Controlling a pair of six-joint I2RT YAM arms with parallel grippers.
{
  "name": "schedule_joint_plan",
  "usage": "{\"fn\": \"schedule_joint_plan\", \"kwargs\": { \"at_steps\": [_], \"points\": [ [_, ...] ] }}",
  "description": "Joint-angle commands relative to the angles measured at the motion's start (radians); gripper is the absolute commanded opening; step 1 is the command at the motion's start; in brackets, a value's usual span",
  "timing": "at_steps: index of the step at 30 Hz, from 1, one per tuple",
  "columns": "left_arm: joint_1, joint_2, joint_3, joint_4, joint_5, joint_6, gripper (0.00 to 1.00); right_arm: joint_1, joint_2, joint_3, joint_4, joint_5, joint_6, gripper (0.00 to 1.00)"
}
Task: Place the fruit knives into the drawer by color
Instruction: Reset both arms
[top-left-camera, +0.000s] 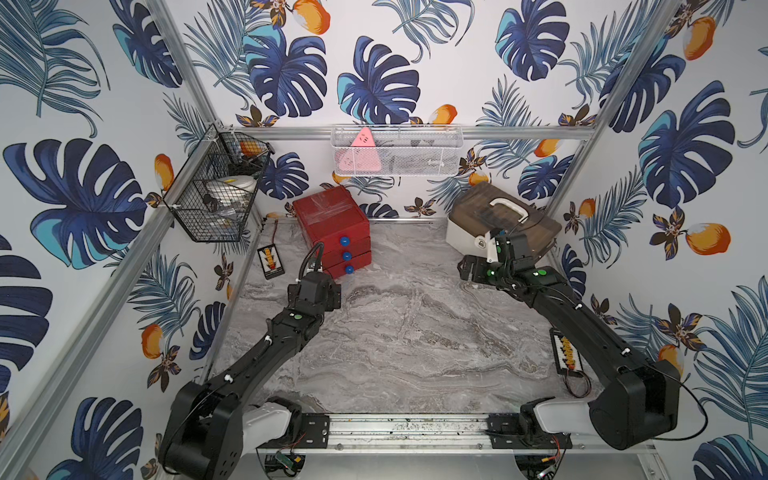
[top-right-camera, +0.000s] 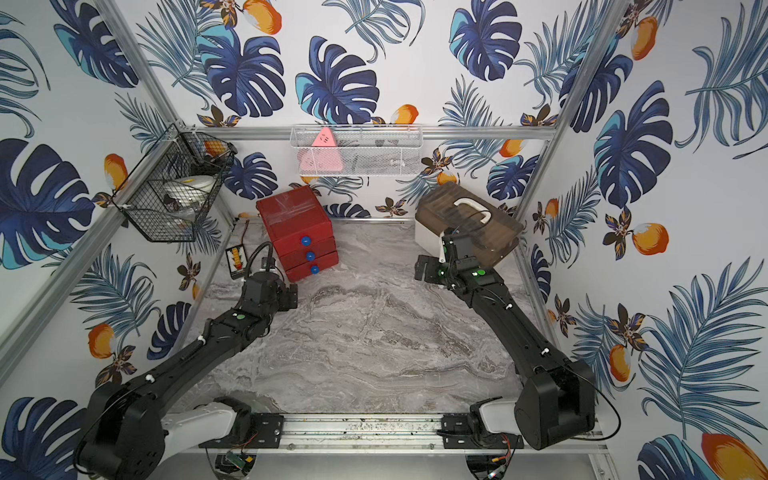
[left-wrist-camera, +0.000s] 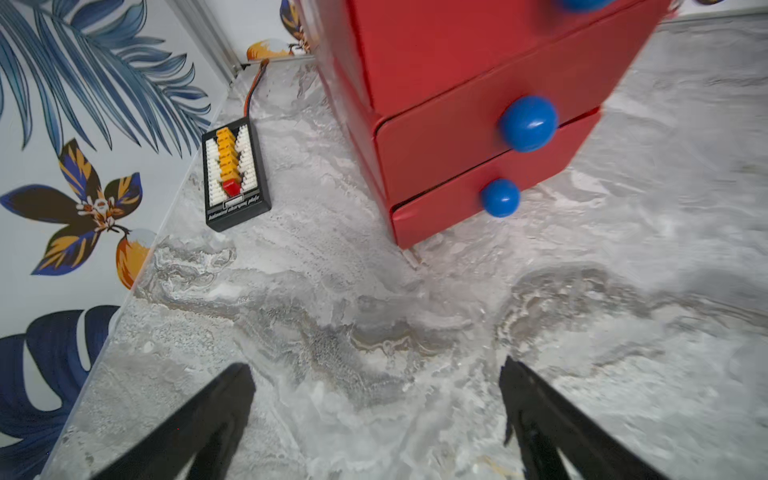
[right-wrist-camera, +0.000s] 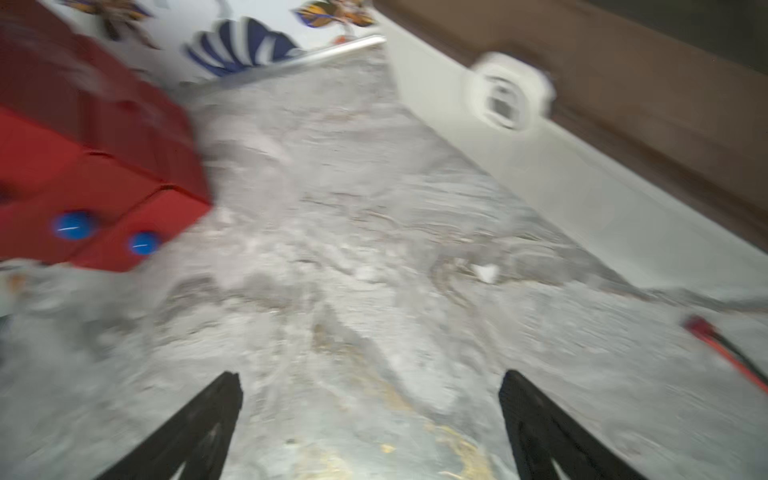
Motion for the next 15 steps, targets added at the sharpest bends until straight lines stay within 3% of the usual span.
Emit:
{"fn": "schedule_joint_plan", "kwargs": {
  "at_steps": [1,5,10,11,15],
  "points": [
    [0.014,0.043,-0.091,0.402,0.041,0.051,0.99,-0.011,-0.011,-0.111,0.16,0.17,-0.172,1.0],
    [0.017,0.162,-0.164,0.595,0.023,0.1,0.99,-0.056,0.054,-0.29,0.491,0.343,-0.225,1.0],
    [0.042,0.292,-0.242,0.851,0.032,0.17,0.99,-0.272,0.157,-0.386,0.726,-0.178,-0.118,1.0],
    [0.052,0.295,-0.239,0.831,0.066,0.17,0.99,-0.298,0.165,-0.415,0.788,-0.237,-0.1,1.0],
    [0.113,0.438,-0.28,1.038,0.115,0.135,0.99,-0.396,0.235,-0.529,1.025,-0.339,-0.053,1.0]
  ]
}}
